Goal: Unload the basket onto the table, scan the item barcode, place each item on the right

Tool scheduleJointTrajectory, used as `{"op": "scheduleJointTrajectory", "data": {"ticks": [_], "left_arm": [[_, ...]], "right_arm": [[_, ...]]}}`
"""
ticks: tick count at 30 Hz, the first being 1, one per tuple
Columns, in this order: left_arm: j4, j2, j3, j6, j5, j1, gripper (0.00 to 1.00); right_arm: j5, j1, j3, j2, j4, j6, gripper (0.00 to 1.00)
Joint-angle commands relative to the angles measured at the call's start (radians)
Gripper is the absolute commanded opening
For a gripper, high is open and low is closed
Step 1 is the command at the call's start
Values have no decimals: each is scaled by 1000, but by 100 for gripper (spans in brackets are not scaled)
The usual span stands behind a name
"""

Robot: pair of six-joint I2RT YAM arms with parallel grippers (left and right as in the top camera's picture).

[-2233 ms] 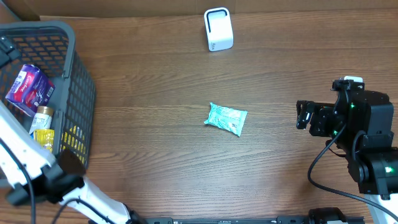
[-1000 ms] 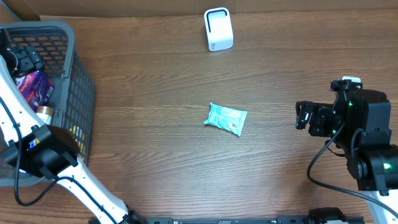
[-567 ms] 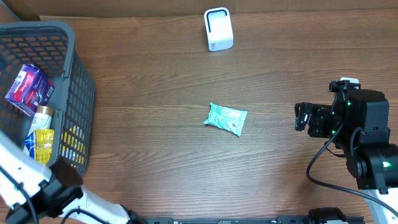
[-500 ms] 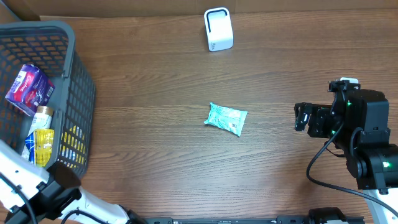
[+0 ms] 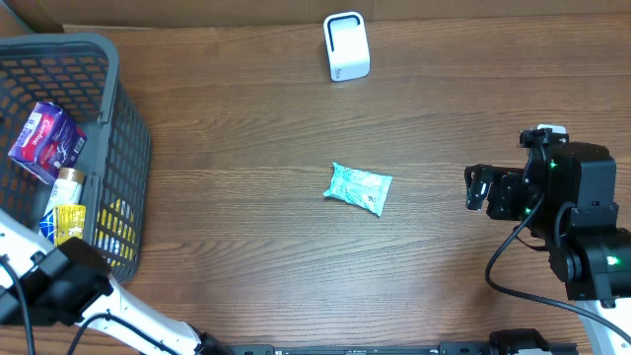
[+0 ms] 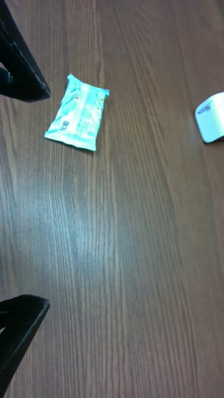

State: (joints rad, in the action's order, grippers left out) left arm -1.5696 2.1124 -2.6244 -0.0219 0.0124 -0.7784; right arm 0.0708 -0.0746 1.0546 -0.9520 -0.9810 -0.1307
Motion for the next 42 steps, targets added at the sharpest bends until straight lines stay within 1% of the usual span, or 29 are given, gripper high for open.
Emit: {"op": "scheduleJointTrajectory", "data": {"ticks": [1, 10, 19, 22, 32, 34, 42], "left_arm": [[-26, 60, 3, -99, -76, 28, 100], [-23, 171, 3, -86, -72, 31, 100], [-16, 276, 3, -87, -85, 61, 100], [-4, 297, 3, -87, -127, 79, 100], [18, 384, 4, -101, -136, 181, 100], [16, 391, 4, -101, -136, 196, 98], [21, 365, -1, -86, -123, 203, 100]], "right_arm": [[2, -5, 23, 2, 2, 1, 100], [2, -5, 23, 2, 2, 1, 100], [3, -5, 23, -31, -6, 1, 100], [3, -5, 23, -42, -10, 1, 100], [3, -5, 23, -73, -9, 1, 100], [3, -5, 23, -75, -10, 1, 100], [3, -5, 23, -75, -9, 1, 100]]}}
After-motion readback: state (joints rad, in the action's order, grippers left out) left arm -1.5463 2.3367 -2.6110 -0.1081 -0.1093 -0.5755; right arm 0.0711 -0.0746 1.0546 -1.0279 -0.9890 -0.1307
